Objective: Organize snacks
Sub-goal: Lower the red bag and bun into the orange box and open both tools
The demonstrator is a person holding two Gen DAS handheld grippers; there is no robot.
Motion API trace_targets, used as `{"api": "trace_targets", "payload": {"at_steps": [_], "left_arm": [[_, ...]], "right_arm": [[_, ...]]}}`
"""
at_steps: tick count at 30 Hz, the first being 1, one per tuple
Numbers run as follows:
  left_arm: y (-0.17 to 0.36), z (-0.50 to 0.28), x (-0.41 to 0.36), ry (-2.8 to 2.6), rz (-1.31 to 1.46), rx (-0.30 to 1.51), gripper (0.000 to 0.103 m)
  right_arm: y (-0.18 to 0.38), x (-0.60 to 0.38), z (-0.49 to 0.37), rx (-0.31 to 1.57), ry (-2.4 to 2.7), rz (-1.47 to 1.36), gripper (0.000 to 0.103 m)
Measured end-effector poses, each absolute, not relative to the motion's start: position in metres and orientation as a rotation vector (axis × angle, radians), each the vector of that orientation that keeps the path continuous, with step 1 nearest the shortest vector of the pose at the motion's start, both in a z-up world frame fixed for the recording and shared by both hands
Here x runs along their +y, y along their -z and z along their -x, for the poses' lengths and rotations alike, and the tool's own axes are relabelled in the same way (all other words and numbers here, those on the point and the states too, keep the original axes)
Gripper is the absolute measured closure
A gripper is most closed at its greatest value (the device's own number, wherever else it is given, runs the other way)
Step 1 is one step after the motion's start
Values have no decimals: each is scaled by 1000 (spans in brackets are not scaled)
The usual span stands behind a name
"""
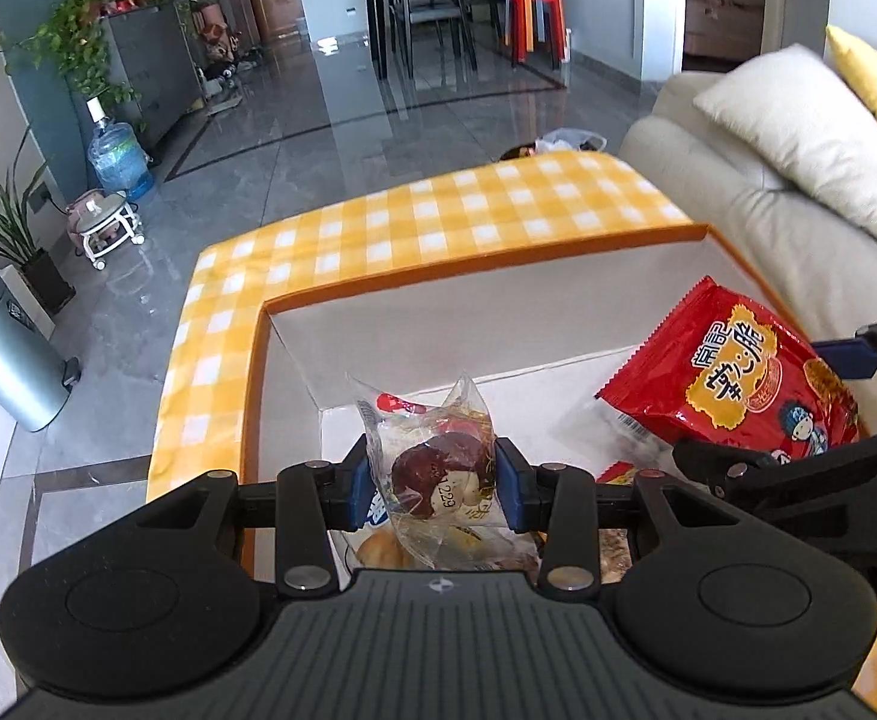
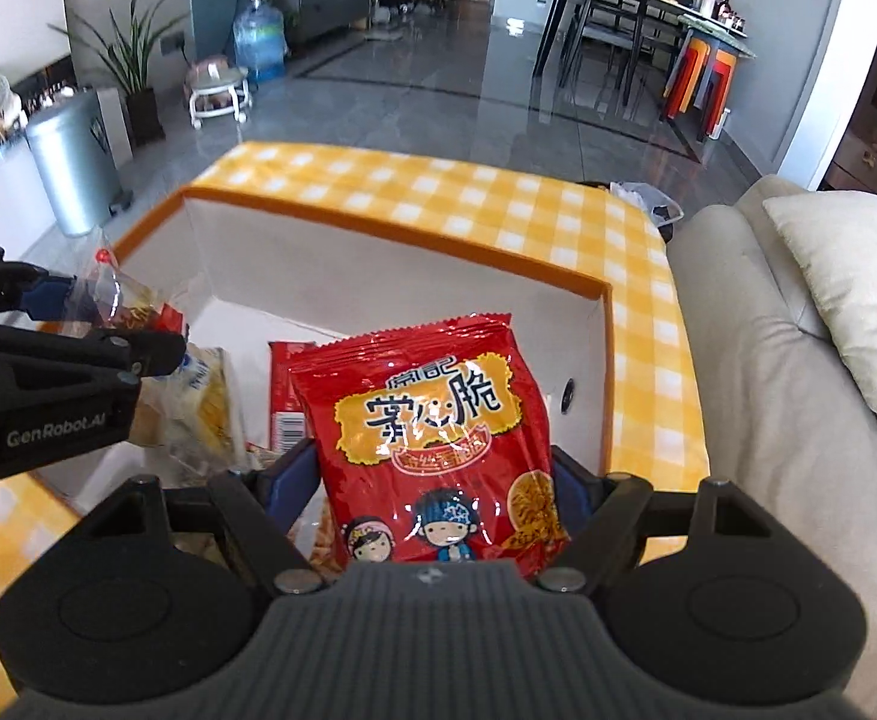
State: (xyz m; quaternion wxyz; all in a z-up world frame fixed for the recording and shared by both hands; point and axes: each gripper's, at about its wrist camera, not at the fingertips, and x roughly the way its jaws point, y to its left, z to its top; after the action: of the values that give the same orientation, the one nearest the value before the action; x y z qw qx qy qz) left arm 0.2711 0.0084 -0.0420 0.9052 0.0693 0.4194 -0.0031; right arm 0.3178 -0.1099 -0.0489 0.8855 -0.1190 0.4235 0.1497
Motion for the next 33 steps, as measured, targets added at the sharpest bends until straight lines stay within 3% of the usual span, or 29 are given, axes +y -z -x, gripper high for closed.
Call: {"api": "trace_targets", "payload": {"at_steps": [19, 33], "left_arm": [[81, -295, 1, 26, -223, 973, 58], [77, -291, -2, 25, -245, 978, 56]], "right_arm": [[91, -90, -355, 952, -287, 423, 27], [84, -85, -348, 937, -300, 439, 23]]}}
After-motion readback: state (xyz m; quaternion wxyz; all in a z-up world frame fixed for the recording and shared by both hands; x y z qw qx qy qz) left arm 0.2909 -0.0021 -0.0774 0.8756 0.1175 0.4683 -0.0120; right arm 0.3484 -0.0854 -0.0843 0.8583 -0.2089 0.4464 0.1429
